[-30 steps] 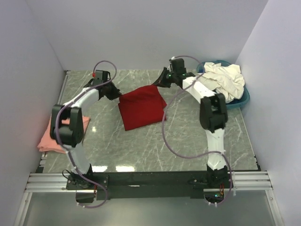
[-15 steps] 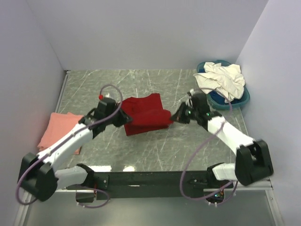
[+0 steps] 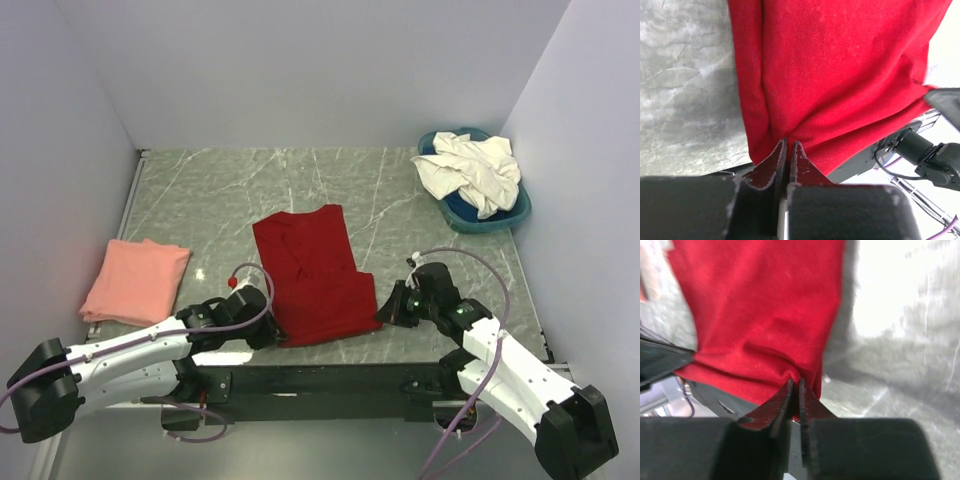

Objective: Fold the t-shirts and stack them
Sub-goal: Fold the tshirt

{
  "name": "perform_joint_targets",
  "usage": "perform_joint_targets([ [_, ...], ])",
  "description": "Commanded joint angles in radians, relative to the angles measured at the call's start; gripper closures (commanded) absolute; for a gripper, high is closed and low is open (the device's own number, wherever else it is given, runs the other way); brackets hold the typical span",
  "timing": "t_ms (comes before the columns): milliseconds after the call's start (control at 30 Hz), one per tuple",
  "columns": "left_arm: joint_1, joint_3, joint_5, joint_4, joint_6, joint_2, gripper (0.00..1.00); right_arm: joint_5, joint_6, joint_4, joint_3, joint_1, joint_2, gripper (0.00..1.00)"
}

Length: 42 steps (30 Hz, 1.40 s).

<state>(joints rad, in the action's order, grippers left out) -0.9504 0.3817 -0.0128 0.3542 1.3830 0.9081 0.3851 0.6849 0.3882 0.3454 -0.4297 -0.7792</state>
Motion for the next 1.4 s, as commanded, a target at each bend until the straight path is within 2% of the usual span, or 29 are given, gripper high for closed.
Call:
perform_joint_targets([
  [0, -0.016, 0.000, 0.037, 0.012, 0.048, 0.009, 0.94, -0.041, -0.001, 0.044, -0.019, -0.029, 0.003, 0.83],
  [33, -0.019, 0.011, 0.037, 0.020, 0.041, 0.017, 0.85, -0.052, -0.002, 0.057, -0.019, -0.040, 0.008, 0.80],
  [67, -0.021, 0.019, 0.037, 0.050, 0.034, 0.018, 0.78, -0.058, 0.001, 0.067, -0.019, -0.041, 0.017, 0.70],
  [100, -0.021, 0.029, 0.042, 0.071, 0.030, 0.017, 0.72, -0.072, 0.007, 0.092, -0.014, -0.050, 0.026, 0.66],
  [133, -0.022, 0.051, 0.059, 0.098, 0.019, 0.012, 0.57, -0.087, 0.014, 0.110, -0.005, -0.058, 0.050, 0.64],
  [167, -0.024, 0.063, 0.069, 0.124, 0.014, -0.006, 0.51, -0.101, 0.031, 0.127, 0.018, -0.081, 0.064, 0.61],
  [267, -0.024, 0.112, 0.115, 0.212, 0.005, -0.053, 0.40, -0.195, 0.045, 0.195, 0.084, -0.104, 0.100, 0.58],
  [333, -0.022, 0.141, 0.167, 0.224, -0.005, -0.070, 0.38, -0.210, 0.059, 0.152, 0.084, -0.103, 0.094, 0.55],
  [400, -0.007, 0.167, 0.209, 0.223, -0.028, -0.054, 0.37, -0.235, 0.070, 0.091, 0.113, -0.104, 0.046, 0.56],
  [500, 0.115, 0.255, 0.234, 0.195, -0.142, 0.044, 0.39, -0.284, 0.051, -0.013, 0.171, -0.104, -0.142, 0.56],
  [600, 0.209, 0.282, 0.176, 0.129, -0.266, 0.146, 0.43, -0.374, 0.015, -0.043, 0.257, -0.093, -0.248, 0.57],
  [733, 0.297, 0.347, 0.180, 0.115, -0.383, 0.262, 0.49, -0.357, -0.007, -0.115, 0.296, -0.050, -0.380, 0.56],
  [1033, 0.325, 0.347, 0.113, 0.019, -0.427, 0.379, 0.53, -0.345, -0.022, -0.206, 0.311, -0.034, -0.528, 0.56],
  [1367, 0.328, 0.339, 0.070, -0.083, -0.443, 0.499, 0.58, -0.334, -0.041, -0.233, 0.336, -0.030, -0.601, 0.56],
])
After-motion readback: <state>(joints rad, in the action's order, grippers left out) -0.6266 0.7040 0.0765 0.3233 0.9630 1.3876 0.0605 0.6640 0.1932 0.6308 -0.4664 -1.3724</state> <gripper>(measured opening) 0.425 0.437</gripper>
